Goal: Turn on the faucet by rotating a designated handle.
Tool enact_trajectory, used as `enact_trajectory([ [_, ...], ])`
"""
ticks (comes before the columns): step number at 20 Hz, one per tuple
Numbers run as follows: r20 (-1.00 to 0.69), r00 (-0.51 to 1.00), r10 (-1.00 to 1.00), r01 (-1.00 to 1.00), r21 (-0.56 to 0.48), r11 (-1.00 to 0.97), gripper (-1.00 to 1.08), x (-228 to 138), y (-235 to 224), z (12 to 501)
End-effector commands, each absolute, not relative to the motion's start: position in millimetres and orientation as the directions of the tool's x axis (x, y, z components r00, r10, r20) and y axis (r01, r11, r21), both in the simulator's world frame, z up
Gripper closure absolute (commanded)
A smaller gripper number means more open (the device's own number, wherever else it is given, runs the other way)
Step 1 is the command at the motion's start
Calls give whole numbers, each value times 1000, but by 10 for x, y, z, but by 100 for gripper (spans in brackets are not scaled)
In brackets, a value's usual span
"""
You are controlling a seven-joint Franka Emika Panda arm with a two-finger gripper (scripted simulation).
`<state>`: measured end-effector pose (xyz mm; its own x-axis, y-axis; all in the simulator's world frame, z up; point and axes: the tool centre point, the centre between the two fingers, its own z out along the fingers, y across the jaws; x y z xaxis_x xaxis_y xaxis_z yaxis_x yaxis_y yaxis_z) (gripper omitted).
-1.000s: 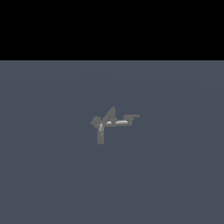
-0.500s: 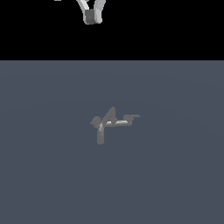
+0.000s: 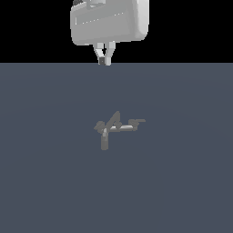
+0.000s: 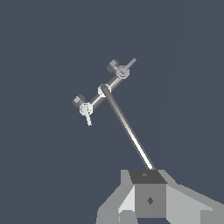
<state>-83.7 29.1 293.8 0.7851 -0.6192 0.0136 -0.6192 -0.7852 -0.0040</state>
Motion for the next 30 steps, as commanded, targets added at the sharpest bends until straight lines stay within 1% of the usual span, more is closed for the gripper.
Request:
enact_trajectory([
  [1, 13, 747, -665, -665, -5, -747, 108, -695, 257, 2769],
  [11, 9, 574, -819, -819, -5, -574, 108, -158, 25, 2103],
  [21, 7, 355, -935, -935, -1, -355, 108, 338, -365, 1400],
  [30, 5, 169, -986, -986, 0, -169, 108, 653, -750, 867],
])
